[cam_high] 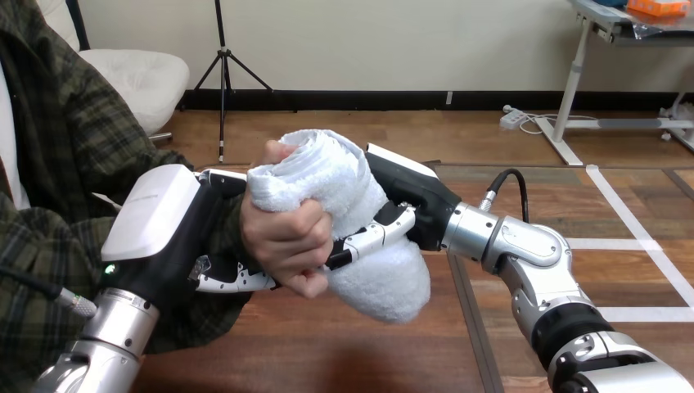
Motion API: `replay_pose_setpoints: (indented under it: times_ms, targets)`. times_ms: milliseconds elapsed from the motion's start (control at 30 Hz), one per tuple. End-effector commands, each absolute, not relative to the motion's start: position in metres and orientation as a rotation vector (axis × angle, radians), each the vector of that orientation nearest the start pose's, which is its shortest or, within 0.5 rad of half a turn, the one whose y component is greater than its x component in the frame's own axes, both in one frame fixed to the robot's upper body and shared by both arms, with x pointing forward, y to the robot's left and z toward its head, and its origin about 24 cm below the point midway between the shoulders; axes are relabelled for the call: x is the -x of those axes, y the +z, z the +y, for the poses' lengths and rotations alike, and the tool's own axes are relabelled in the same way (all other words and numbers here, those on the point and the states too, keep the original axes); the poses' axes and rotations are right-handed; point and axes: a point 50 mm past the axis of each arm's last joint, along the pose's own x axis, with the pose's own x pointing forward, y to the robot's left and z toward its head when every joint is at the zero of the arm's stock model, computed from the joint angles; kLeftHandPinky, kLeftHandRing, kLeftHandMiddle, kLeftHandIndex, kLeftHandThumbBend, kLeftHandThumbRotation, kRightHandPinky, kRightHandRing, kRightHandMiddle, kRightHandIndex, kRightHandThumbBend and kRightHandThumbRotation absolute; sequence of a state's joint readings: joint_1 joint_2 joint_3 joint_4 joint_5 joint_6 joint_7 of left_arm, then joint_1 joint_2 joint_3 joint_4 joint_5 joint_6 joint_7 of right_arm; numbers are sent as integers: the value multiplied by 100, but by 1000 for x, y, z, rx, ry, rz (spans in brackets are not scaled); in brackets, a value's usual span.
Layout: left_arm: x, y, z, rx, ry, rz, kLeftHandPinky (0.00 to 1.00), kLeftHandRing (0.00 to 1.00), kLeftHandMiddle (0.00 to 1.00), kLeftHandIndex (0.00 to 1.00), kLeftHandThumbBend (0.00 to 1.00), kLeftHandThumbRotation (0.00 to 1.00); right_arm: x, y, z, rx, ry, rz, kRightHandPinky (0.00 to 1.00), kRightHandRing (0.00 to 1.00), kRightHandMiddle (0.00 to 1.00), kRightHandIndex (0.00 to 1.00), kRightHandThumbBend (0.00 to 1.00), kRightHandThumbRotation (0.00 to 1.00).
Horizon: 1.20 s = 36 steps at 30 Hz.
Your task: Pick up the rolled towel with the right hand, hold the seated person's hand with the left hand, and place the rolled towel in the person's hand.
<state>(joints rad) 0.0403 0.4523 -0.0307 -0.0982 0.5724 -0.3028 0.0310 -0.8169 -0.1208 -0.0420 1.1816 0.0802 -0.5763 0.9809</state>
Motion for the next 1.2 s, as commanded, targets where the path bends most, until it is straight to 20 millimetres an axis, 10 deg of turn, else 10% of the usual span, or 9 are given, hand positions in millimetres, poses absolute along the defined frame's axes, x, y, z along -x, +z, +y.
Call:
replay_pose_setpoints:
  times_ms: [0,633,1167]
  targets:
    - [-246,102,172,-962,-217,-475,23,29,37,36,93,0,-361,104,-89,183,1082,-257,15,20,29,37,83,0]
    - [-246,103,173,-968,-216,-473,24,29,37,37,94,0,-361,104,-89,171,1079,-250,15,21,30,38,85,0]
    - [-245,104,174,-966,-215,-479,24,29,37,37,94,0,-360,116,-92,230,1086,-292,77,91,93,90,100,30]
